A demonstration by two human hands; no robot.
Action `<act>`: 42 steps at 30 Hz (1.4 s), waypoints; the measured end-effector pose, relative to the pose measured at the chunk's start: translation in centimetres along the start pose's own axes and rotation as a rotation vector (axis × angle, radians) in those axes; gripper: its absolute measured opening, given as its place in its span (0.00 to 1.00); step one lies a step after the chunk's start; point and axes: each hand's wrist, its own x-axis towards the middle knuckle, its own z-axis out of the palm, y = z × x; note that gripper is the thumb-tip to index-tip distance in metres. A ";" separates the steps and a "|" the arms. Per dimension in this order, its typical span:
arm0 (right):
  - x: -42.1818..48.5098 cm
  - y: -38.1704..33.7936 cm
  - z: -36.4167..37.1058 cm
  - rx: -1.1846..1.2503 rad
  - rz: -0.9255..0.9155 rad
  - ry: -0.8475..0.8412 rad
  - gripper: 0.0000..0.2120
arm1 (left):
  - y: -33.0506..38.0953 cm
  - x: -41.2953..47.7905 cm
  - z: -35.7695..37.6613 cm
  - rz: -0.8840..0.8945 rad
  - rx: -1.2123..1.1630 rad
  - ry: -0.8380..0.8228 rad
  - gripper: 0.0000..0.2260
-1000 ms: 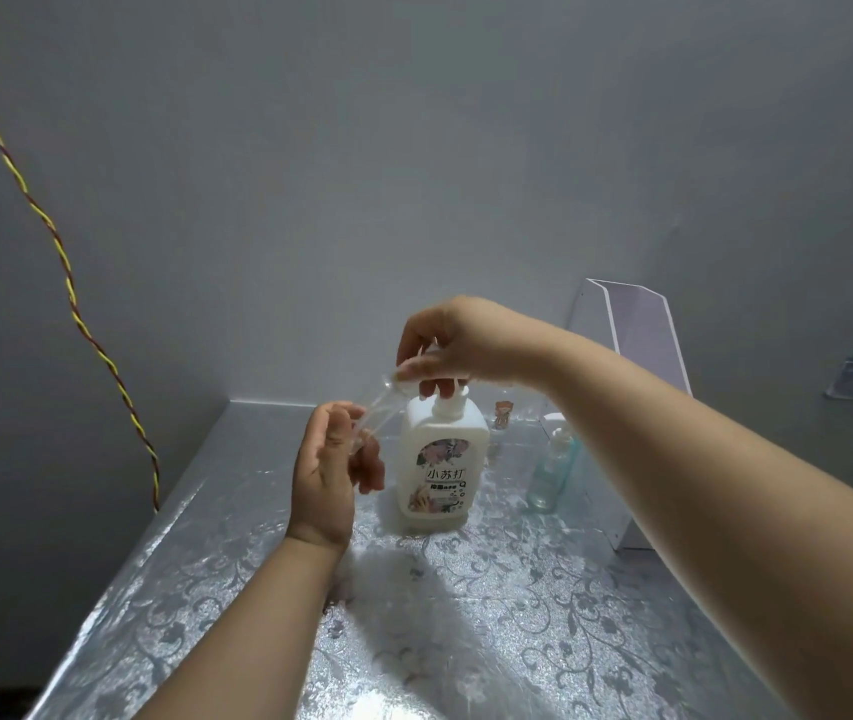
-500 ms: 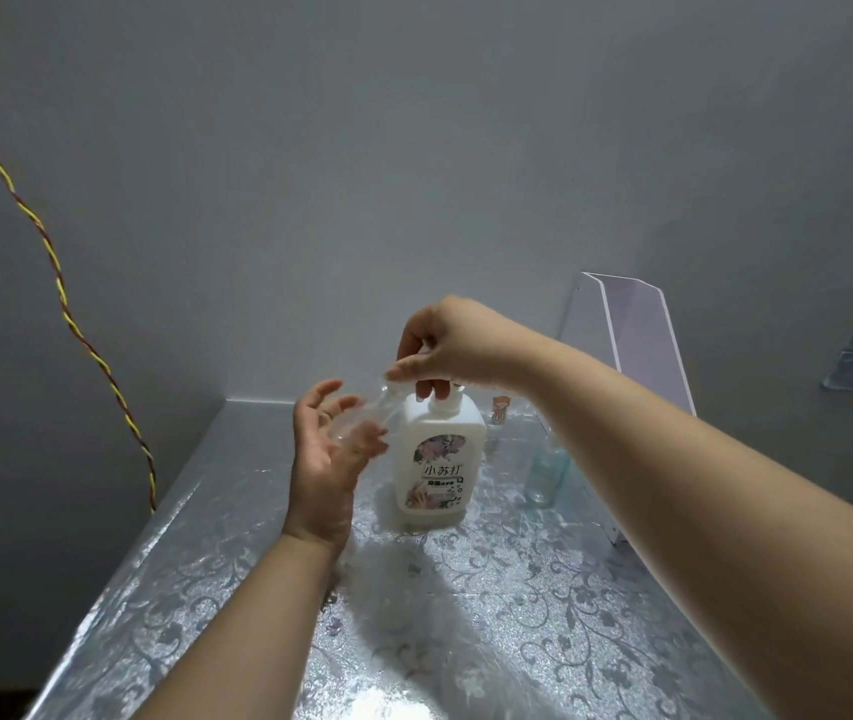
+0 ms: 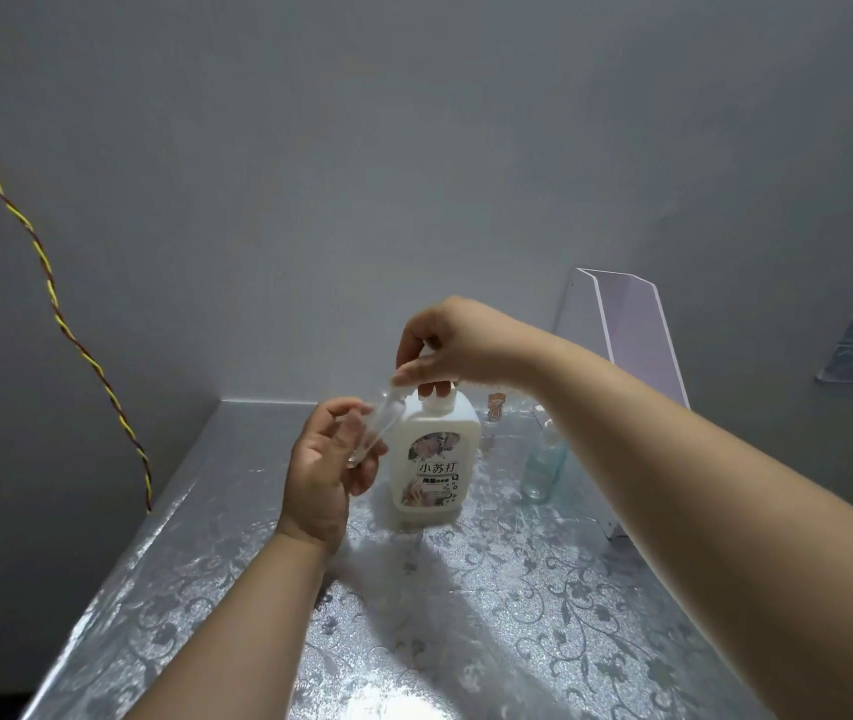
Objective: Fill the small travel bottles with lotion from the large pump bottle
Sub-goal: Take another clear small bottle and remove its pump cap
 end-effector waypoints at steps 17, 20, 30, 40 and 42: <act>-1.6 1.0 -2.2 0.096 0.008 0.137 0.07 | -0.8 0.2 -0.5 0.009 0.012 0.283 0.13; -1.8 1.2 -2.5 0.108 0.007 0.156 0.07 | -1.0 0.4 -0.7 0.020 0.001 0.319 0.13; -2.9 2.1 -2.4 0.133 0.053 0.156 0.08 | -1.0 0.6 -0.7 -0.002 -0.045 0.411 0.11; -4.7 4.2 0.2 0.122 0.191 -0.101 0.07 | -1.4 0.5 -0.9 -0.011 -0.081 0.340 0.09; -5.1 4.9 1.4 0.101 0.221 -0.151 0.07 | -1.6 0.5 -1.0 -0.015 -0.081 0.320 0.09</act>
